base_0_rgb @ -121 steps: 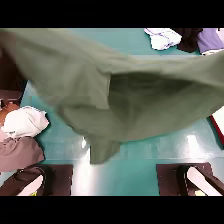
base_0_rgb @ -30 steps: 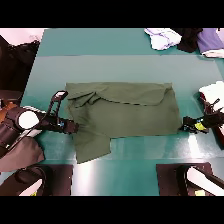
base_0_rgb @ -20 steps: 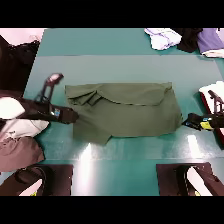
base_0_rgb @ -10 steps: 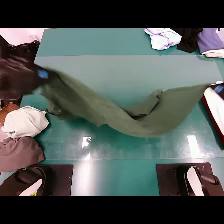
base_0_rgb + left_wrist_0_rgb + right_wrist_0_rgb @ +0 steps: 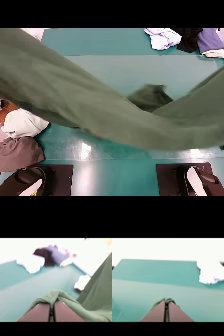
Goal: Fold the shirts.
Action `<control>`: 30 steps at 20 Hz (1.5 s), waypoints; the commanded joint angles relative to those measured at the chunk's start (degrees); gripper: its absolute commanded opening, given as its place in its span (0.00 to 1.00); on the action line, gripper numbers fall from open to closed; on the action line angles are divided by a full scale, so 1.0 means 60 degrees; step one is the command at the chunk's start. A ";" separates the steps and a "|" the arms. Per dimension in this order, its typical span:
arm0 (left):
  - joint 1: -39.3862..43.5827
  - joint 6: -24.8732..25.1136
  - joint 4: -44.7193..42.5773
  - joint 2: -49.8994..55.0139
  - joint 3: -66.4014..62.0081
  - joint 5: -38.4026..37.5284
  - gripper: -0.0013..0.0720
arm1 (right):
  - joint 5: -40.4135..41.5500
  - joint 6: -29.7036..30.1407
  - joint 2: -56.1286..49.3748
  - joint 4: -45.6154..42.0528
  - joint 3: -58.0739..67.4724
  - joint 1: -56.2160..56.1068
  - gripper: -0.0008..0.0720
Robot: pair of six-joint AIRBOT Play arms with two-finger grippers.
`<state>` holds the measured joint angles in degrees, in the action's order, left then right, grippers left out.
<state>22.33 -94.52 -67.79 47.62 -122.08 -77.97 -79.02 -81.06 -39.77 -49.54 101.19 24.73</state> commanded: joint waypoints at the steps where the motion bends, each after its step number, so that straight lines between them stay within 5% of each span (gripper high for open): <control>1: 0.0000 0.0007 0.0627 0.0011 -0.0794 0.0579 0.06 | -0.0561 -0.0437 -0.0499 -0.0546 0.1672 0.0004 0.04; 7: 0.0004 0.0076 0.0736 0.0011 -0.0892 0.0885 0.06 | -0.2495 -0.1515 -0.1166 -0.3457 0.3264 0.0004 0.04; 13: 0.0000 0.0069 0.0175 0.0011 -0.0627 0.0095 0.06 | -0.1985 -0.2306 -0.0277 -0.4360 0.1603 0.0004 0.03; 18: 0.0000 0.0124 -0.1734 0.0040 0.2514 -0.0925 0.06 | -0.4320 -0.2605 -0.2415 -0.3697 0.2750 -0.0004 0.03; 26: 0.0000 0.0827 -0.3796 0.2473 0.5442 0.0608 0.06 | -0.4029 -0.2142 -0.5482 -0.3340 0.0357 -0.0718 0.03; 30: -0.0648 0.0692 -0.3920 0.4102 0.5439 0.2000 0.06 | -0.1541 -0.1563 -0.6007 -0.3526 -0.1297 -0.1858 0.03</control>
<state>20.69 -89.89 -89.14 66.02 -90.41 -71.94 -97.76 -92.95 -73.03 -70.06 99.92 17.56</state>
